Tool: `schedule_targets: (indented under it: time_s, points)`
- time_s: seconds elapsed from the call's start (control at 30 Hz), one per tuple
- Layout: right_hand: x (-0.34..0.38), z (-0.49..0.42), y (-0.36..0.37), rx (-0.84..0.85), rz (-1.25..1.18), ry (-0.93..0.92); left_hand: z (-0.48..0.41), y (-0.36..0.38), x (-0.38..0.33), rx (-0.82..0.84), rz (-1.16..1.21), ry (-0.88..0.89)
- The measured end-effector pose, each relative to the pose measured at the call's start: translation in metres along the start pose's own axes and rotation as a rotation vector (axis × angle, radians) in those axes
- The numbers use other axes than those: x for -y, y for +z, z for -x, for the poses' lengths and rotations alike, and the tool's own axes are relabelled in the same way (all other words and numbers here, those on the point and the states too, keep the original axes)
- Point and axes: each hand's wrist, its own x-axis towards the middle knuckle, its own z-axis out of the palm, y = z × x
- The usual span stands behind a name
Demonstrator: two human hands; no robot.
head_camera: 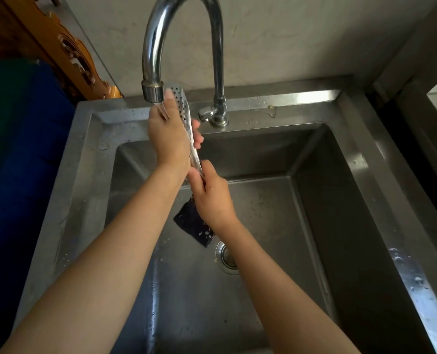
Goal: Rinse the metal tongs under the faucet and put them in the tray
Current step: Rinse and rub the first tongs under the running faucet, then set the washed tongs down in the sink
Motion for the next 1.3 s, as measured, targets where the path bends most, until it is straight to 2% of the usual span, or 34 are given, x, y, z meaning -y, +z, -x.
schedule_targets:
  time_s: [0.1,0.17,0.3,0.4,0.47,0.6,0.73,0.83,0.97,1.03,1.13,1.3]
  points:
    - [0.000,0.001,-0.004,0.015,0.004,0.027,0.007,-0.008,0.001,0.026,-0.098,0.147]
    - [-0.002,0.003,-0.008,0.045,0.012,0.030,0.012,-0.014,0.002,0.033,-0.087,0.161]
    - [-0.005,0.006,-0.015,0.090,0.048,0.004,0.018,-0.025,0.001,0.085,0.083,-0.017]
    - [-0.002,0.004,-0.019,0.045,0.027,0.014,0.028,-0.022,0.002,0.272,0.285,-0.178]
    - [-0.001,0.003,-0.022,0.037,-0.021,0.046,0.035,-0.018,0.005,0.405,0.323,-0.237]
    - [-0.003,0.009,-0.036,0.067,-0.014,0.083,0.044,-0.013,0.013,0.512,0.302,-0.277]
    - [-0.009,0.023,-0.068,0.118,0.080,0.142,0.052,0.002,0.031,0.485,0.249,-0.245]
    - [-0.029,0.039,-0.113,0.125,0.391,0.102,0.064,0.015,0.053,0.472,0.125,-0.267]
    - [-0.060,0.071,-0.190,0.010,0.902,0.121,0.093,0.039,0.100,0.458,-0.270,-0.333]
    - [-0.071,0.088,-0.219,-0.012,0.994,0.185,0.111,0.050,0.127,0.497,-0.485,-0.424]
    - [-0.084,0.109,-0.248,0.029,1.106,0.230,0.138,0.063,0.162,0.601,-0.654,-0.574]
    - [-0.098,0.124,-0.268,0.109,1.190,0.221,0.179,0.085,0.208,0.721,-0.958,-0.478]
